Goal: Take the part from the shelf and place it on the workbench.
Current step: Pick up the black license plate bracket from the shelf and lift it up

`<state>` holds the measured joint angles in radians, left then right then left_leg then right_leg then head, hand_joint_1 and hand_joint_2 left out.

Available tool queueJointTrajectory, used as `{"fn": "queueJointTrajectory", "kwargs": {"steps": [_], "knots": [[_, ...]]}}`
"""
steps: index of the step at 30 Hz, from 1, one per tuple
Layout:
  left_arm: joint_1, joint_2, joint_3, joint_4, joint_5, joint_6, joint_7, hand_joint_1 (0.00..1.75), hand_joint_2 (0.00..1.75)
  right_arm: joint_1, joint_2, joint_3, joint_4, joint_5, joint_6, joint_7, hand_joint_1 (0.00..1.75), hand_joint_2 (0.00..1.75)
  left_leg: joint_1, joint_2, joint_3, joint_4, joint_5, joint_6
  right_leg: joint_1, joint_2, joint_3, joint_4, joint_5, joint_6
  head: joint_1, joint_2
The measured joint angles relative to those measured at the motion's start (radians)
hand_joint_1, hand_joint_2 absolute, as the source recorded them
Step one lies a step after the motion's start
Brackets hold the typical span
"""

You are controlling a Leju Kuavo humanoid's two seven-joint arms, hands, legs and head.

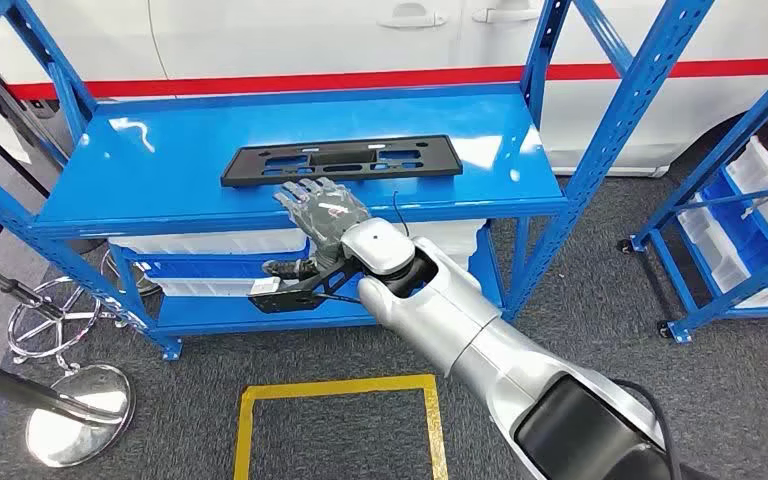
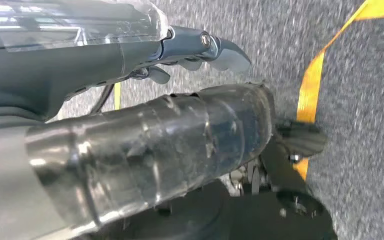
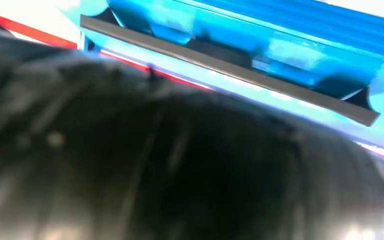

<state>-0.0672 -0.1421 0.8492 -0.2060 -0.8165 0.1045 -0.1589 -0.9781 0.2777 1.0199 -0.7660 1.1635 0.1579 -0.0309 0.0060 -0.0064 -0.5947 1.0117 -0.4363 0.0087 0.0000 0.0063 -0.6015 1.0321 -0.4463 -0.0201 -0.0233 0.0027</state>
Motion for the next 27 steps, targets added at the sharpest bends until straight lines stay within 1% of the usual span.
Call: {"fn": "queueJointTrajectory", "kwargs": {"steps": [2,3,4,5,6,7,8,9,10,11,12,13,15,16,17,18,19,21,22,23,24,25,26,27], "knots": [[0.0,0.0,0.0,0.0,-0.001,0.0,0.0,0.0,0.0,-0.001,0.002,0.0,0.0,0.0,0.0,0.0,0.0,0.0,0.004,0.002,0.005,-0.007,0.003,0.007,0.0,0.0,-0.006,0.015,-0.013,0.006,0.0,0.0],[0.0,0.0,0.0,0.0,-0.002,-0.001,0.0,0.0,0.0,-0.003,0.003,0.001,0.001,0.0,0.0,-0.001,0.0,0.0,0.007,0.003,0.009,-0.012,0.005,0.013,0.0,-0.001,-0.019,0.046,-0.033,0.01,0.0,0.0],[0.0,0.0,0.0,0.0,-0.003,-0.001,0.0,0.0,0.0,-0.003,0.003,0.002,0.002,0.001,0.001,-0.002,0.0,0.0,0.007,0.004,0.011,-0.014,0.006,0.018,-0.002,-0.001,-0.043,0.096,-0.061,0.014,0.001,0.0],[0.0,0.0,0.001,0.0,-0.003,-0.002,0.001,0.0,0.0,-0.004,0.003,0.003,0.004,0.001,0.001,-0.002,0.0,0.0,0.006,0.004,0.011,-0.015,0.006,0.022,-0.003,-0.001,-0.074,0.161,-0.091,0.017,0.001,0.0],[0.0,0.0,0.001,0.0,-0.004,-0.002,0.002,0.0,0.0,-0.003,0.002,0.004,0.006,0.001,0.002,-0.003,0.0,0.0,0.006,0.005,0.011,-0.014,0.005,0.024,-0.005,-0.001,-0.106,0.225,-0.115,0.02,0.001,0.0],[0.0,0.0,0.001,0.0,-0.004,-0.002,0.004,0.0,0.0,-0.001,0.002,0.008,0.01,0.001,0.002,-0.003,0.0,0.0,0.005,0.004,0.011,-0.013,0.004,0.025,-0.006,-0.002,-0.128,0.267,-0.123,0.021,0.001,0.0],[-0.001,0.0,0.002,0.0,-0.005,-0.002,0.005,0.0,0.0,0.0,0.001,0.012,0.013,0.001,0.002,-0.003,0.0,0.0,0.005,0.004,0.012,-0.012,0.003,0.025,-0.007,-0.002,-0.134,0.273,-0.112,0.022,0.001,0.0],[0.0,-0.001,0.002,0.0,-0.006,-0.003,0.006,0.0,0.0,0.001,0.0,0.016,0.015,0.001,0.002,-0.003,0.0,0.0,0.005,0.003,0.012,-0.01,0.001,0.024,-0.007,-0.002,-0.121,0.239,-0.084,0.02,0.001,0.0],[0.0,-0.001,0.003,0.0,-0.008,-0.004,0.006,0.0,0.0,0.0,0.0,0.019,0.016,0.001,0.002,-0.003,0.0,0.0,0.005,0.003,0.013,-0.007,-0.002,0.023,-0.006,-0.002,-0.092,0.176,-0.046,0.017,0.001,0.0],[0.0,-0.001,0.004,0.0,-0.009,-0.005,0.007,0.0,0.0,-0.001,0.0,0.019,0.017,0.001,0.002,-0.003,0.0,0.0,0.004,0.003,0.013,-0.004,-0.004,0.021,-0.005,-0.002,-0.059,0.109,-0.018,0.012,0.001,0.0],[0.0,-0.001,0.004,0.0,-0.009,-0.006,0.007,0.0,0.0,-0.002,-0.001,0.02,0.018,0.001,0.001,-0.003,0.0,0.0,0.002,0.002,0.012,0.0,-0.007,0.017,-0.002,-0.002,-0.032,0.053,0.0,0.007,0.001,0.0],[0.0,-0.002,0.005,0.0,-0.009,-0.008,0.006,0.0,0.0,-0.003,-0.001,0.02,0.018,0.001,0.001,-0.004,0.0,0.0,0.001,0.002,0.01,0.002,-0.008,0.014,0.0,-0.002,-0.016,0.021,0.006,0.003,0.001,0.0],[0.0,-0.002,0.007,0.0,-0.009,-0.009,0.006,0.0,0.0,-0.004,-0.001,0.02,0.02,0.001,0.001,-0.005,0.0,0.0,-0.001,0.002,0.008,0.002,-0.009,0.004,0.003,-0.001,-0.011,0.006,0.004,-0.002,0.001,0.0],[-0.001,-0.002,0.008,0.0,-0.009,-0.009,0.006,0.0,0.0,-0.004,0.0,0.02,0.02,0.001,0.001,-0.006,0.0,0.0,0.0,0.002,0.007,0.002,-0.011,0.0,0.0,-0.001,-0.009,0.001,0.007,-0.006,0.0,0.0],[-0.001,-0.001,0.009,0.0,-0.009,-0.009,0.006,0.0,0.0,-0.004,0.0,0.02,0.021,0.001,0.001,-0.006,0.0,0.0,0.001,0.003,0.004,0.011,-0.019,-0.005,-0.003,-0.001,-0.006,-0.004,0.009,-0.011,0.0,0.0],[-0.001,-0.001,0.009,0.0,-0.009,-0.009,0.006,0.0,0.0,-0.005,0.0,0.02,0.021,0.001,0.001,-0.006,0.0,0.0,0.002,0.003,-0.008,0.039,-0.038,-0.01,-0.007,-0.002,-0.003,-0.01,0.012,-0.016,0.0,0.0],[-0.002,-0.001,0.01,0.0,-0.009,-0.01,0.006,0.0,0.0,-0.006,0.0,0.021,0.021,0.001,0.002,-0.006,0.0,0.0,0.004,0.003,-0.03,0.087,-0.065,-0.015,-0.01,-0.003,0.0,-0.014,0.013,-0.019,0.0,0.0],[-0.001,-0.001,0.011,0.0,-0.009,-0.011,0.007,0.0,0.0,-0.006,0.0,0.025,0.024,0.001,0.002,-0.007,0.0,0.0,0.008,0.003,-0.092,0.217,-0.122,-0.025,-0.009,-0.005,0.001,-0.014,0.012,-0.023,-0.001,0.0],[0.0,-0.001,0.013,0.0,-0.009,-0.012,0.008,0.0,0.0,-0.006,0.0,0.029,0.026,0.001,0.002,-0.007,0.0,0.0,0.01,0.003,-0.117,0.264,-0.132,-0.029,-0.009,-0.005,0.001,-0.013,0.01,-0.023,-0.001,0.0],[0.001,-0.001,0.015,0.0,-0.008,-0.014,0.008,0.0,0.0,-0.005,-0.001,0.034,0.028,0.001,0.002,-0.007,0.0,0.0,0.013,0.003,-0.126,0.276,-0.123,-0.032,-0.01,-0.005,0.002,-0.012,0.008,-0.023,-0.001,0.0],[0.002,-0.001,0.017,0.0,-0.008,-0.015,0.008,0.0,0.0,-0.004,-0.001,0.038,0.03,0.001,0.002,-0.007,0.0,0.0,0.015,0.003,-0.118,0.253,-0.097,-0.035,-0.011,-0.004,0.003,-0.009,0.006,-0.022,-0.001,0.0],[0.002,-0.001,0.019,0.0,-0.007,-0.016,0.008,0.0,0.0,-0.004,-0.001,0.041,0.031,0.001,0.002,-0.007,0.0,0.0,0.018,0.004,-0.09,0.192,-0.059,-0.037,-0.012,-0.004,0.005,-0.006,0.002,-0.019,-0.001,0.0],[0.002,-0.001,0.021,0.0,-0.006,-0.016,0.008,0.0,0.0,-0.004,-0.001,0.043,0.031,0.001,0.001,-0.007,0.0,0.0,0.02,0.004,-0.057,0.123,-0.029,-0.038,-0.012,-0.003,0.006,-0.003,-0.002,-0.014,-0.001,0.0],[0.002,-0.001,0.023,0.0,-0.006,-0.017,0.008,0.0,0.0,-0.005,-0.001,0.043,0.032,0.0,0.001,-0.007,0.0,0.0,0.02,0.004,-0.03,0.065,-0.01,-0.035,-0.011,-0.002,0.006,0.001,-0.006,-0.009,0.0,0.0]]}}
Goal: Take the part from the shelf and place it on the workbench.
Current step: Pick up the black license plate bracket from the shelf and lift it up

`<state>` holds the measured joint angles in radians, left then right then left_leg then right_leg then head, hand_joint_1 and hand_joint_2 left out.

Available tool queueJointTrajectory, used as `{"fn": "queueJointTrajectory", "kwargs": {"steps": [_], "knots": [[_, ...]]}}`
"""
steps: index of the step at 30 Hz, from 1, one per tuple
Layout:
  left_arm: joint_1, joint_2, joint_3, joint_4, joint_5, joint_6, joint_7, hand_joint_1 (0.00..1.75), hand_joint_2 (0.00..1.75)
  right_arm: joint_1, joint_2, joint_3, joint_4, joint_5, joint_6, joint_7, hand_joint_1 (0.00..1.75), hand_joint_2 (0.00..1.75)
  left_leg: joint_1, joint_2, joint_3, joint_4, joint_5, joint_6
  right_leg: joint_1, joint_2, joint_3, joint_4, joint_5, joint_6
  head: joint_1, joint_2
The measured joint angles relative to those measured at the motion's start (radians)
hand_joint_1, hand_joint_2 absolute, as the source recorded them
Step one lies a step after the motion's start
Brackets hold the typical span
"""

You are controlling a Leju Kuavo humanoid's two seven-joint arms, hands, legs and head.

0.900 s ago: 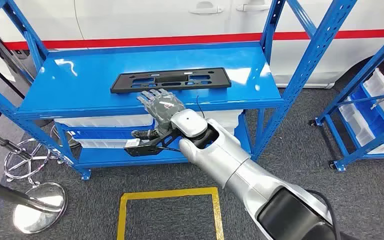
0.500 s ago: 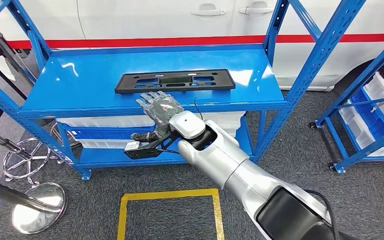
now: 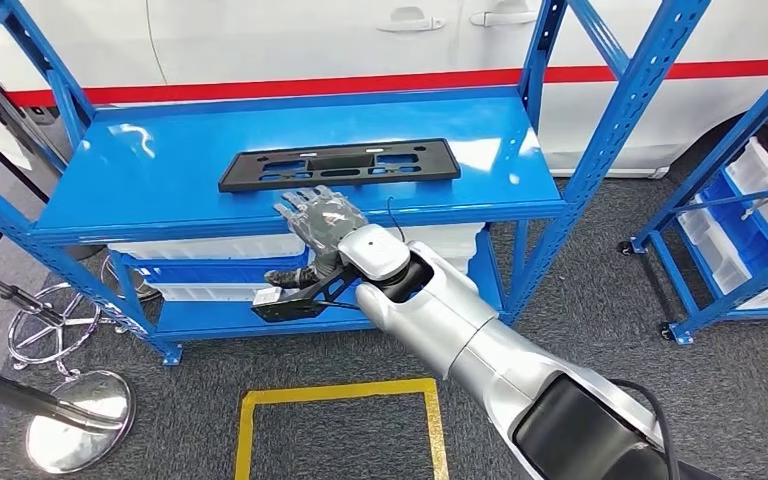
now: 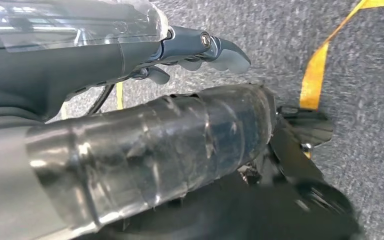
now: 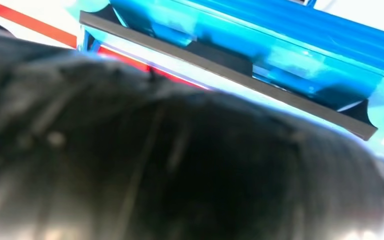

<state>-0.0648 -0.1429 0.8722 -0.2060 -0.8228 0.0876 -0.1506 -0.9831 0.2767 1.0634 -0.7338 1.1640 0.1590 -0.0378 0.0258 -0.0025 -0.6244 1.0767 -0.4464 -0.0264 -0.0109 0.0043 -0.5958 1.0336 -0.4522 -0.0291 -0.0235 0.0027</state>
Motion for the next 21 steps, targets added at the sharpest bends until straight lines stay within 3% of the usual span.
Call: {"fn": "queueJointTrajectory", "kwargs": {"steps": [2,4,6,9,10,11,12,14,15,16,18,21], "knots": [[-0.001,0.0,0.002,0.0,0.0,-0.001,0.0,0.0,0.0,-0.001,-0.001,0.001,0.002,0.0,0.0,0.0,0.0,0.0,-0.004,-0.002,0.024,-0.052,0.004,0.01,0.003,0.001,-0.002,0.003,-0.003,0.01,0.001,0.0],[-0.002,0.0,0.004,0.0,0.0,-0.001,-0.002,0.0,0.0,-0.002,-0.002,0.003,0.005,-0.001,0.0,-0.001,0.0,0.0,-0.005,-0.003,0.026,-0.056,0.004,0.024,0.004,0.001,-0.001,0.003,-0.005,0.021,0.001,0.0],[-0.001,0.0,0.005,0.0,0.0,-0.001,-0.004,0.0,0.0,-0.004,-0.002,0.005,0.007,-0.001,-0.001,-0.001,0.0,0.0,-0.003,-0.001,0.032,-0.062,0.005,0.038,0.001,0.0,-0.015,0.034,-0.025,0.031,0.001,0.0],[-0.002,0.001,0.007,0.0,-0.002,0.0,-0.006,0.0,0.0,-0.005,-0.006,0.008,0.011,-0.001,-0.002,-0.001,0.0,0.0,-0.005,0.0,0.039,-0.064,-0.001,0.054,-0.001,-0.001,-0.109,0.21,-0.098,0.04,0.001,0.0],[-0.002,0.001,0.007,0.0,-0.002,-0.001,-0.006,0.0,0.0,-0.004,-0.007,0.009,0.013,-0.001,-0.002,-0.001,0.0,0.0,-0.006,-0.001,0.041,-0.063,-0.004,0.057,-0.001,-0.001,-0.143,0.265,-0.111,0.041,0.002,0.0],[-0.002,0.001,0.008,0.0,-0.002,-0.001,-0.006,0.0,0.0,-0.003,-0.009,0.011,0.015,-0.001,-0.002,-0.001,0.0,0.0,-0.007,-0.002,0.044,-0.062,-0.008,0.058,-0.001,-0.001,-0.162,0.289,-0.105,0.04,0.002,0.0],[-0.002,0.001,0.008,0.0,-0.003,-0.001,-0.006,0.0,0.0,-0.002,-0.01,0.012,0.016,-0.001,-0.002,-0.001,0.0,0.0,-0.008,-0.003,0.05,-0.061,-0.013,0.058,-0.001,-0.001,-0.162,0.274,-0.08,0.037,0.002,0.0],[-0.001,0.0,0.008,0.0,-0.003,-0.001,-0.006,0.0,0.0,-0.003,-0.01,0.015,0.018,-0.001,-0.002,-0.001,0.0,0.0,-0.01,-0.004,0.066,-0.06,-0.025,0.055,0.002,-0.001,-0.112,0.15,0.0,0.026,0.002,0.0],[0.0,-0.001,0.009,0.0,-0.003,-0.001,-0.006,0.0,0.0,-0.004,-0.011,0.016,0.018,-0.001,-0.002,-0.001,0.0,0.0,-0.012,-0.004,0.073,-0.06,-0.032,0.052,0.006,-0.002,-0.083,0.087,0.026,0.02,0.002,0.0],[-0.001,-0.001,0.009,0.0,-0.003,-0.001,-0.006,0.0,0.0,-0.006,-0.011,0.017,0.018,-0.001,-0.003,-0.001,0.0,0.0,-0.013,-0.004,0.076,-0.06,-0.037,0.047,0.01,-0.003,-0.06,0.042,0.037,0.014,0.001,0.0],[-0.002,-0.003,0.009,0.0,-0.003,-0.001,-0.006,0.0,0.0,-0.009,-0.012,0.018,0.019,-0.001,-0.004,-0.001,0.0,0.0,-0.015,-0.004,0.08,-0.063,-0.043,0.036,0.016,-0.003,-0.042,0.014,0.027,0.006,0.001,0.0],[-0.006,-0.003,0.009,0.0,-0.003,-0.001,-0.006,0.0,0.0,-0.011,-0.014,0.019,0.02,-0.001,-0.005,-0.002,0.0,0.0,-0.013,-0.001,0.083,-0.049,-0.06,0.02,0.007,0.0,-0.021,-0.005,0.02,-0.006,0.001,0.0]]}}
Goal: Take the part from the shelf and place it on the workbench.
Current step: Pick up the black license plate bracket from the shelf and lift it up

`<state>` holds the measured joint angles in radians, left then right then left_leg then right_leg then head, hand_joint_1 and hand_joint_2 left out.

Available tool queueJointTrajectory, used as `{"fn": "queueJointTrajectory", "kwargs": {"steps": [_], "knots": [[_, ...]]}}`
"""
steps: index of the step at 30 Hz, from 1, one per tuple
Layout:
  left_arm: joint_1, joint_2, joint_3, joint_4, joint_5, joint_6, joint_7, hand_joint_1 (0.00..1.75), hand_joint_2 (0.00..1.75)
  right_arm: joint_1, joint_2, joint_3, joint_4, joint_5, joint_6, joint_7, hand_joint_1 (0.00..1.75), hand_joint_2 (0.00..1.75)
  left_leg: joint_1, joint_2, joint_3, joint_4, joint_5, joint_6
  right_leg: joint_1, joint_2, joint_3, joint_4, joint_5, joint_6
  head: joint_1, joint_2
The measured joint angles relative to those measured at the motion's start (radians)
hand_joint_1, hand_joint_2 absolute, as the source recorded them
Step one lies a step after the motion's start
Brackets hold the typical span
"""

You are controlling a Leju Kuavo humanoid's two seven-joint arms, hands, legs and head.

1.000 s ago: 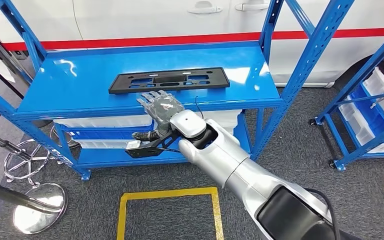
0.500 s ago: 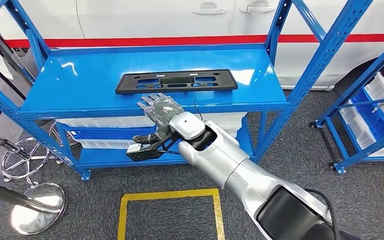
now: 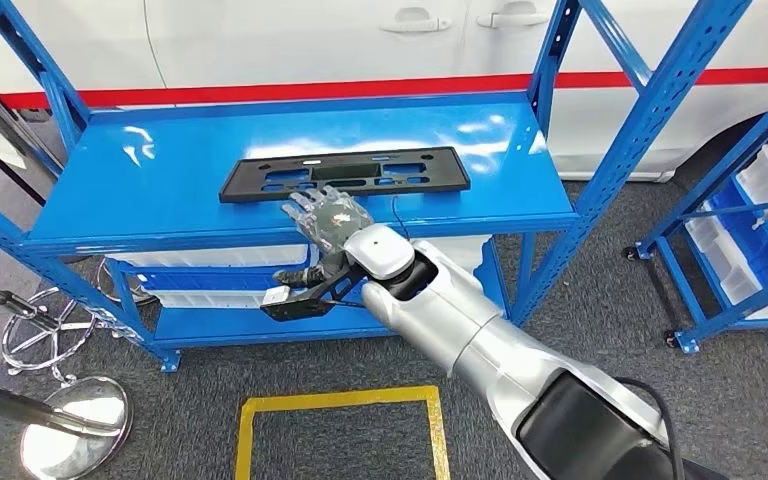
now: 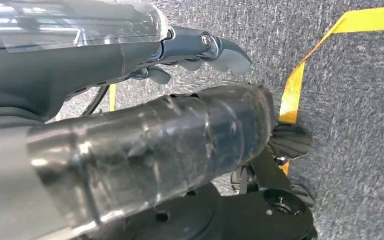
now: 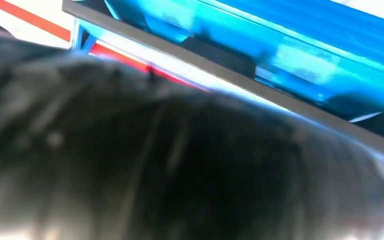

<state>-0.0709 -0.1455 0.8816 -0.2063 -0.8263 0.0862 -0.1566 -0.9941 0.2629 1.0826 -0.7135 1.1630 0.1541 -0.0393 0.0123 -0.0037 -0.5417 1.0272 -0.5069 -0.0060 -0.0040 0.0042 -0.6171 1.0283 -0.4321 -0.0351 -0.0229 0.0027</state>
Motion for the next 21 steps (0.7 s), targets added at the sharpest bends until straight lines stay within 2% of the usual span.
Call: {"fn": "queueJointTrajectory", "kwargs": {"steps": [1,2,4,5,6,7,8,9,10,11,14,16,17,19,20,21], "knots": [[0.0,0.0,0.0,0.0,0.0,0.0,0.0,0.0,0.0,-0.001,0.0,0.0,0.0,0.0,0.0,0.0,0.0,0.0,0.0,0.0,-0.016,0.036,-0.018,-0.004,-0.004,0.0,0.009,-0.006,-0.002,-0.004,0.0,0.0],[0.0,0.0,0.0,0.0,0.0,0.0,0.0,0.0,0.0,-0.002,0.0,0.0,0.0,0.0,-0.001,0.0,0.0,0.0,0.001,0.001,-0.046,0.093,-0.04,-0.007,-0.004,-0.001,0.017,-0.009,-0.007,-0.008,-0.001,0.0],[0.002,0.0,0.0,0.0,0.0,0.0,0.0,0.0,0.0,0.0,0.0,0.001,0.002,0.0,-0.001,0.0,0.0,0.0,0.002,0.001,-0.131,0.23,-0.082,-0.013,-0.003,-0.002,0.029,-0.009,-0.019,-0.013,-0.002,0.0],[0.003,0.0,0.001,0.0,0.0,0.0,0.0,0.0,0.0,0.002,0.0,0.001,0.004,0.0,-0.001,0.0,0.0,0.0,0.003,0.001,-0.163,0.269,-0.081,-0.015,-0.003,-0.002,0.037,-0.008,-0.026,-0.013,-0.002,0.0],[0.004,0.0,0.001,0.0,0.0,0.0,0.0,0.0,0.0,0.004,0.0,0.002,0.005,0.0,-0.001,0.0,0.0,0.0,0.005,0.001,-0.179,0.274,-0.06,-0.016,-0.003,-0.001,0.046,-0.007,-0.034,-0.012,-0.002,0.0],[0.006,0.0,0.001,0.0,0.0,0.0,0.0,0.0,0.0,0.005,0.0,0.002,0.006,0.0,-0.001,0.0,0.0,0.0,0.006,0.001,-0.173,0.234,-0.017,-0.017,-0.003,0.0,0.057,-0.006,-0.043,-0.011,-0.002,0.0],[0.007,0.0,0.001,0.0,-0.001,0.0,0.0,0.0,0.0,0.005,0.0,0.002,0.006,0.0,-0.001,0.0,0.0,0.0,0.008,0.002,-0.152,0.164,0.035,-0.016,-0.003,0.001,0.069,-0.005,-0.053,-0.008,-0.001,0.0],[0.009,0.0,0.001,0.0,-0.001,0.0,0.0,0.0,0.0,0.005,-0.001,0.003,0.006,0.0,-0.001,0.0,0.0,0.0,0.008,0.002,-0.126,0.1,0.072,-0.015,-0.002,0.002,0.078,-0.004,-0.062,-0.003,-0.001,0.0],[0.009,0.0,0.001,0.0,-0.001,0.0,0.001,0.0,0.0,0.004,-0.001,0.003,0.007,0.0,-0.001,0.0,0.0,0.0,0.006,0.003,-0.101,0.042,0.094,-0.011,-0.001,0.002,0.084,-0.004,-0.071,0.002,-0.002,0.0],[0.008,0.0,0.002,0.0,-0.001,0.0,0.001,0.0,0.0,0.004,-0.002,0.003,0.007,0.0,-0.002,0.0,0.0,0.0,0.003,0.003,-0.087,0.011,0.097,-0.006,0.0,0.002,0.087,-0.004,-0.076,0.007,-0.001,0.0],[0.004,0.0,0.002,0.001,-0.003,-0.001,0.001,0.0,0.0,0.002,-0.002,0.004,0.008,0.0,-0.004,0.0,0.0,0.0,0.001,0.001,-0.07,-0.007,0.079,0.014,0.001,0.001,0.095,0.001,-0.083,0.022,-0.001,0.0],[0.006,0.001,0.002,0.001,-0.004,0.0,0.001,0.0,0.0,0.0,-0.002,0.005,0.008,0.0,-0.006,0.0,0.0,0.0,0.004,0.001,-0.055,-0.013,0.073,0.027,-0.002,0.0,0.079,0.045,-0.1,0.031,-0.001,0.0],[0.007,0.001,0.003,0.0,-0.006,0.0,0.001,0.0,0.0,-0.002,-0.002,0.005,0.009,0.0,-0.007,0.0,0.0,0.0,0.005,0.001,-0.049,-0.015,0.07,0.032,-0.003,-0.001,0.049,0.097,-0.12,0.035,-0.001,0.0],[0.006,0.002,0.003,0.0,-0.009,0.0,-0.002,0.0,0.0,-0.002,-0.004,0.005,0.011,-0.001,-0.007,-0.001,0.0,0.0,0.004,0.001,-0.041,-0.015,0.062,0.039,-0.003,-0.001,-0.035,0.225,-0.166,0.039,-0.001,0.0],[0.005,0.002,0.004,0.0,-0.01,0.0,-0.004,0.0,0.0,-0.001,-0.005,0.006,0.013,-0.002,-0.007,-0.001,0.0,0.0,0.003,0.0,-0.037,-0.014,0.058,0.04,-0.003,-0.001,-0.076,0.276,-0.178,0.039,-0.001,0.0],[0.005,0.002,0.005,0.0,-0.011,0.0,-0.006,0.0,0.0,0.001,-0.006,0.006,0.015,-0.003,-0.007,-0.001,0.0,0.0,0.003,-0.001,-0.03,-0.014,0.052,0.041,-0.003,-0.001,-0.099,0.29,-0.168,0.038,0.0,0.0]]}}
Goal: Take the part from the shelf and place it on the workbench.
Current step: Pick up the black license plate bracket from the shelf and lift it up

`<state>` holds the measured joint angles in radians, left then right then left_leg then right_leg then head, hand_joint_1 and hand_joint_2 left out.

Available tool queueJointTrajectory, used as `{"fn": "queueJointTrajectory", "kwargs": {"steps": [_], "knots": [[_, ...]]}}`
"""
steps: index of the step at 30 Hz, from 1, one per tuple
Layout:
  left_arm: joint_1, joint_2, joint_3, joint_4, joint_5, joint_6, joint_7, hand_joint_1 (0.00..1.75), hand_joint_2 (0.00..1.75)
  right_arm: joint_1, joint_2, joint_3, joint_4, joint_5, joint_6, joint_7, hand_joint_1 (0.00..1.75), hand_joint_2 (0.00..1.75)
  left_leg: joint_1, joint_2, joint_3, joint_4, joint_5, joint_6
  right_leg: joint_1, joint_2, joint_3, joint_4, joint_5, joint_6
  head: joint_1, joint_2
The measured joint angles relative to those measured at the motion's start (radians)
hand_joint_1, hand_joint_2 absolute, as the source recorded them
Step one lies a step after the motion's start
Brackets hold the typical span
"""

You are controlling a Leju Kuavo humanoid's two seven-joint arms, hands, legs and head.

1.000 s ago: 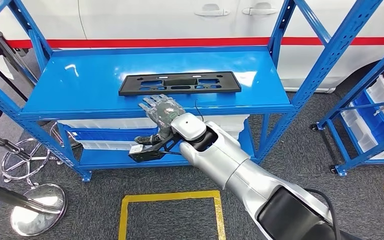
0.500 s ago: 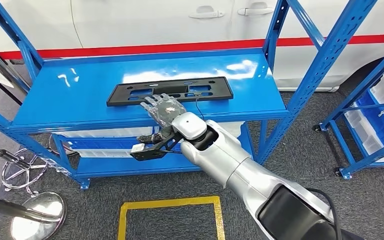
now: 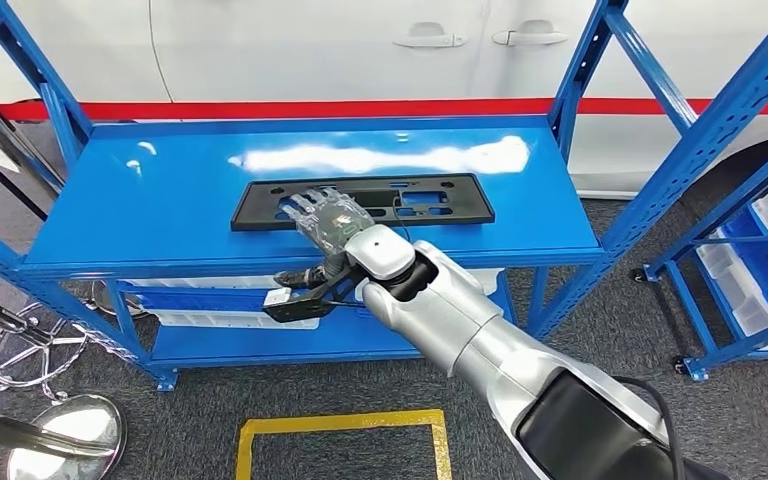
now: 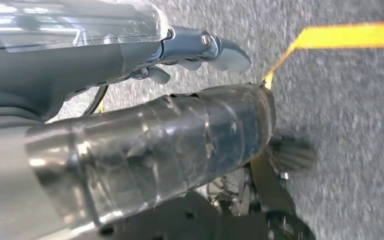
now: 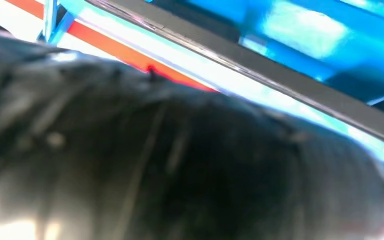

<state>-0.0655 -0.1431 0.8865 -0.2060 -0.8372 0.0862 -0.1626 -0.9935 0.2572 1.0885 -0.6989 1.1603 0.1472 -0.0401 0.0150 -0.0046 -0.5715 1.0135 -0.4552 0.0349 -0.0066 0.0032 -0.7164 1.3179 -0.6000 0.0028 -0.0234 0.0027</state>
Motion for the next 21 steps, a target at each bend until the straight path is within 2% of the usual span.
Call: {"fn": "queueJointTrajectory", "kwargs": {"steps": [1,3,5,7,9,10,11,13,14,15,16,17,18,19,20,21], "knots": [[0.0,0.0,0.001,0.0,-0.001,0.0,-0.001,0.0,0.0,0.001,-0.001,0.0,0.001,0.0,0.0,0.0,0.0,0.0,-0.001,-0.001,0.009,0.0,-0.006,0.0,0.001,0.0,-0.005,-0.022,0.031,-0.003,0.0,0.0],[0.001,-0.001,0.004,0.0,-0.004,0.0,-0.002,0.0,0.0,0.0,-0.003,0.0,0.002,-0.001,0.0,0.0,0.0,0.0,-0.001,-0.002,0.028,0.0,-0.02,-0.003,0.004,0.0,0.027,-0.148,0.132,-0.015,0.0,0.0],[0.0,-0.003,0.005,0.0,-0.007,0.0,-0.002,0.0,0.0,-0.002,-0.005,0.0,0.003,-0.001,0.0,0.0,0.0,0.0,-0.002,-0.003,0.036,-0.001,-0.031,-0.011,0.013,-0.001,0.061,-0.252,0.176,-0.028,0.0,0.0],[-0.001,-0.005,0.007,0.0,-0.009,0.0,-0.003,0.0,0.0,-0.003,-0.008,0.001,0.005,-0.001,-0.001,-0.001,0.0,0.0,-0.003,-0.003,0.038,0.006,-0.03,-0.023,0.018,0.001,0.07,-0.278,0.174,-0.036,0.001,0.0],[-0.001,-0.005,0.009,0.0,-0.012,0.001,-0.006,0.0,0.0,-0.003,-0.008,0.001,0.006,-0.001,-0.001,-0.001,0.0,0.0,-0.003,-0.002,0.039,0.022,-0.031,-0.035,0.014,0.003,0.083,-0.287,0.182,-0.046,0.002,0.0],[-0.002,-0.005,0.009,0.0,-0.014,0.003,-0.008,0.0,0.0,-0.005,-0.008,0.001,0.006,-0.001,-0.002,0.0,0.0,0.0,-0.003,-0.002,0.032,0.041,-0.043,-0.039,0.01,0.003,0.09,-0.292,0.181,-0.05,0.001,0.0],[-0.002,-0.004,0.01,0.0,-0.015,0.004,-0.01,0.0,0.0,-0.007,-0.008,0.001,0.005,-0.001,-0.002,0.0,0.0,0.0,-0.002,-0.001,0.015,0.075,-0.066,-0.041,0.007,0.003,0.097,-0.295,0.182,-0.053,0.001,0.0],[-0.004,-0.004,0.011,0.0,-0.016,0.007,-0.011,0.0,0.0,-0.009,-0.008,0.001,0.006,-0.001,-0.002,0.001,0.0,0.0,0.0,-0.001,-0.045,0.187,-0.126,-0.048,0.005,0.003,0.101,-0.298,0.18,-0.058,-0.001,0.0],[-0.004,-0.004,0.011,0.0,-0.017,0.007,-0.011,0.0,0.0,-0.008,-0.008,0.001,0.007,-0.001,-0.002,0.001,0.0,0.0,0.002,-0.001,-0.079,0.241,-0.146,-0.052,0.005,0.003,0.101,-0.297,0.178,-0.059,-0.002,0.0],[-0.003,-0.004,0.012,0.0,-0.018,0.007,-0.012,0.0,0.0,-0.006,-0.008,0.001,0.007,-0.001,-0.002,0.001,0.0,0.0,0.004,-0.001,-0.102,0.27,-0.15,-0.056,0.004,0.003,0.102,-0.297,0.177,-0.059,-0.002,0.0],[-0.003,-0.004,0.012,0.0,-0.019,0.007,-0.012,0.0,0.0,-0.005,-0.008,0.001,0.008,-0.001,-0.002,0.001,0.0,0.0,0.005,-0.001,-0.107,0.262,-0.132,-0.059,0.004,0.004,0.103,-0.296,0.175,-0.058,-0.001,0.0],[-0.002,-0.004,0.012,0.0,-0.021,0.007,-0.012,0.0,0.0,-0.004,-0.008,0.001,0.008,-0.001,-0.002,0.002,0.0,0.0,0.007,0.0,-0.095,0.22,-0.096,-0.06,0.003,0.005,0.105,-0.294,0.172,-0.056,-0.002,0.0],[-0.002,-0.004,0.012,0.0,-0.023,0.007,-0.012,0.0,0.0,-0.004,-0.008,0.001,0.008,-0.001,-0.003,0.003,0.0,0.0,0.008,0.0,-0.07,0.15,-0.05,-0.06,0.003,0.006,0.108,-0.293,0.169,-0.054,-0.001,0.0],[-0.001,-0.003,0.012,0.0,-0.025,0.007,-0.012,0.0,0.0,-0.004,-0.009,0.001,0.008,-0.001,-0.003,0.003,0.0,0.0,0.007,0.001,-0.046,0.085,-0.021,-0.059,0.004,0.007,0.11,-0.291,0.167,-0.05,-0.001,0.0],[-0.002,-0.003,0.012,0.0,-0.026,0.007,-0.011,0.0,0.0,-0.004,-0.01,0.001,0.008,-0.001,-0.004,0.004,0.0,0.0,0.005,0.002,-0.028,0.036,-0.006,-0.054,0.005,0.007,0.11,-0.288,0.164,-0.046,-0.001,0.0],[-0.003,-0.003,0.012,0.0,-0.027,0.007,-0.011,0.0,0.0,-0.004,-0.011,0.001,0.009,-0.001,-0.004,0.004,0.0,0.0,0.002,0.002,-0.02,0.01,0.001,-0.048,0.007,0.007,0.109,-0.286,0.162,-0.041,-0.001,0.0]]}}
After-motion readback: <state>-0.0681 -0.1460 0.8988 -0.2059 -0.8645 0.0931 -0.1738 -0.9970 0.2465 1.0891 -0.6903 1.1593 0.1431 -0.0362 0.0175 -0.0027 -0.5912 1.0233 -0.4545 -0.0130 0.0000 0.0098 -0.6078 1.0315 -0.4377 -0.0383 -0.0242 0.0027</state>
